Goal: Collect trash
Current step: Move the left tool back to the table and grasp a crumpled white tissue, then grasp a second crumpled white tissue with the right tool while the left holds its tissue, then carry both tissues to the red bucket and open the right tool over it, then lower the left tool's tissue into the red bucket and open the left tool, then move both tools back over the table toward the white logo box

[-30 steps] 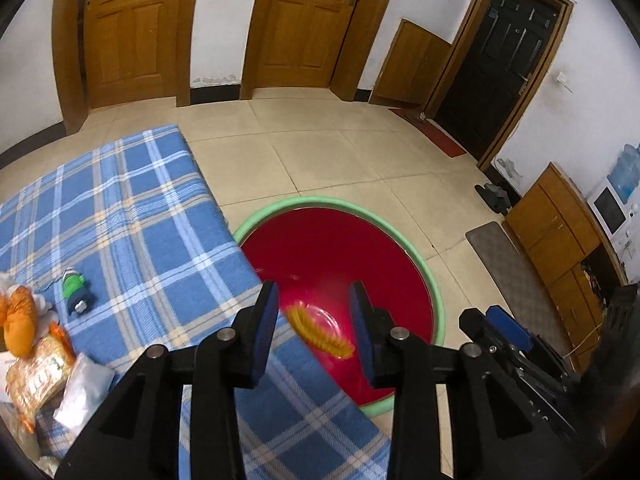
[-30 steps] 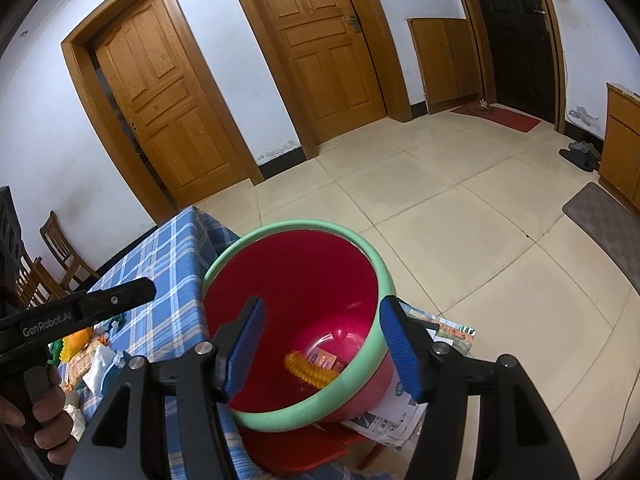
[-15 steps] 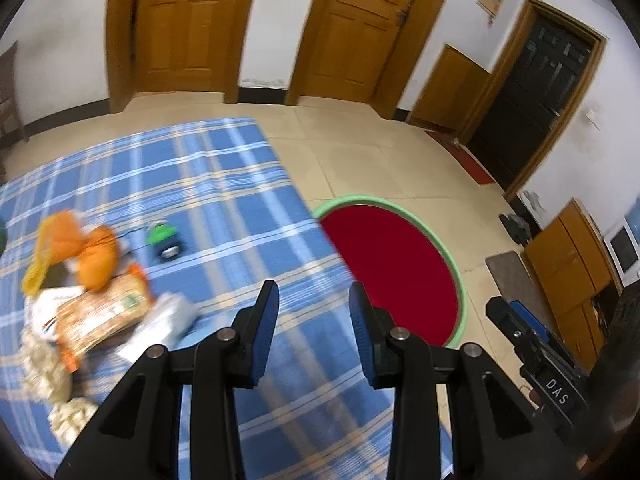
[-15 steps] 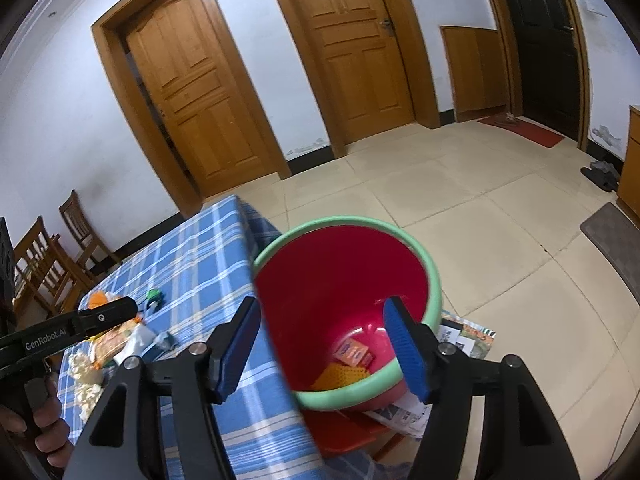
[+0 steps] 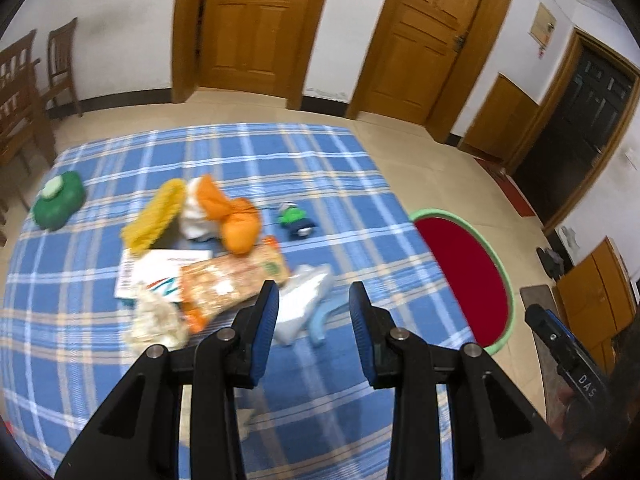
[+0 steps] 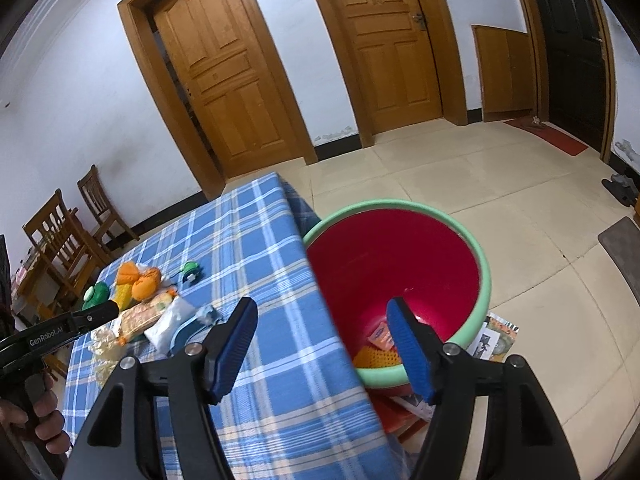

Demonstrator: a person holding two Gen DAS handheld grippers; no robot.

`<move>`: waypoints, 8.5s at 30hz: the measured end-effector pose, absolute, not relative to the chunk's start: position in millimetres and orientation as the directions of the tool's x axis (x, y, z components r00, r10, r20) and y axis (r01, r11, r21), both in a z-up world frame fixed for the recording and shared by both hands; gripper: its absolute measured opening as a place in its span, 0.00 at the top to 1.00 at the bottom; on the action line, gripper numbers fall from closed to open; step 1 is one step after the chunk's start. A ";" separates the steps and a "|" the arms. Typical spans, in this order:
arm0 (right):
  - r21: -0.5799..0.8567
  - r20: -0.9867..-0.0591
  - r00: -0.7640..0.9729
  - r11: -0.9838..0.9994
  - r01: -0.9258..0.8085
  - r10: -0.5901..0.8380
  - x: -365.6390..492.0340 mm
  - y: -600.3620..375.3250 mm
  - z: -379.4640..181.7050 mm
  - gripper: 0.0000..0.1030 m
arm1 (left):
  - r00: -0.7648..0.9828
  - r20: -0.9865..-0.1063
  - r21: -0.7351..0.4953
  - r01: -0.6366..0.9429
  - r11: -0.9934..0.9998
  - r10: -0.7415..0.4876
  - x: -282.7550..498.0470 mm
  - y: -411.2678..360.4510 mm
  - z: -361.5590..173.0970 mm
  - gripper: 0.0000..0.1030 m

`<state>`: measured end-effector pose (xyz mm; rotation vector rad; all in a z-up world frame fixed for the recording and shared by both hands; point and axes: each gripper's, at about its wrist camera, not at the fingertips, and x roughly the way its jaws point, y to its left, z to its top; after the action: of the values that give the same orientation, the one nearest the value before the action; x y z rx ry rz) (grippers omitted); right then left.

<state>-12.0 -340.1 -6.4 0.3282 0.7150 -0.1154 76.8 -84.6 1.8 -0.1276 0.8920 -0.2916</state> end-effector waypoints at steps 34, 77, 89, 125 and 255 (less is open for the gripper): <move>0.199 -0.706 0.706 0.972 0.127 0.053 1.4 -276.0 -14.2 0.29 | 0.577 -0.796 -0.275 -0.077 0.958 -0.182 78.5 38.4 -61.9 0.62; 0.172 -0.792 0.567 0.974 -0.149 0.227 34.3 -103.2 -67.3 0.12 | 0.672 -0.735 -0.292 -0.194 0.937 -0.090 1.8 136.8 -49.3 0.68; 0.176 -0.801 0.544 0.967 -0.185 0.250 37.9 -94.4 -74.8 0.56 | 0.664 -0.741 -0.295 -0.192 0.936 -0.097 3.5 135.5 -55.2 0.68; 0.197 -0.716 0.662 0.974 -0.111 0.221 11.8 -160.5 -28.1 0.61 | 0.681 -0.722 -0.291 -0.135 0.947 -0.124 5.1 107.0 -32.8 0.68; 0.261 -0.687 0.727 0.931 0.254 -0.006 4.8 -354.8 -13.1 0.37 | 0.576 -0.749 -0.265 0.192 0.945 -0.327 109.2 -87.6 -6.1 0.53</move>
<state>4.8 -354.8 -13.1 0.3528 0.7468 -0.1463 109.2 -87.6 -6.1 -0.1615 0.9085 -0.3055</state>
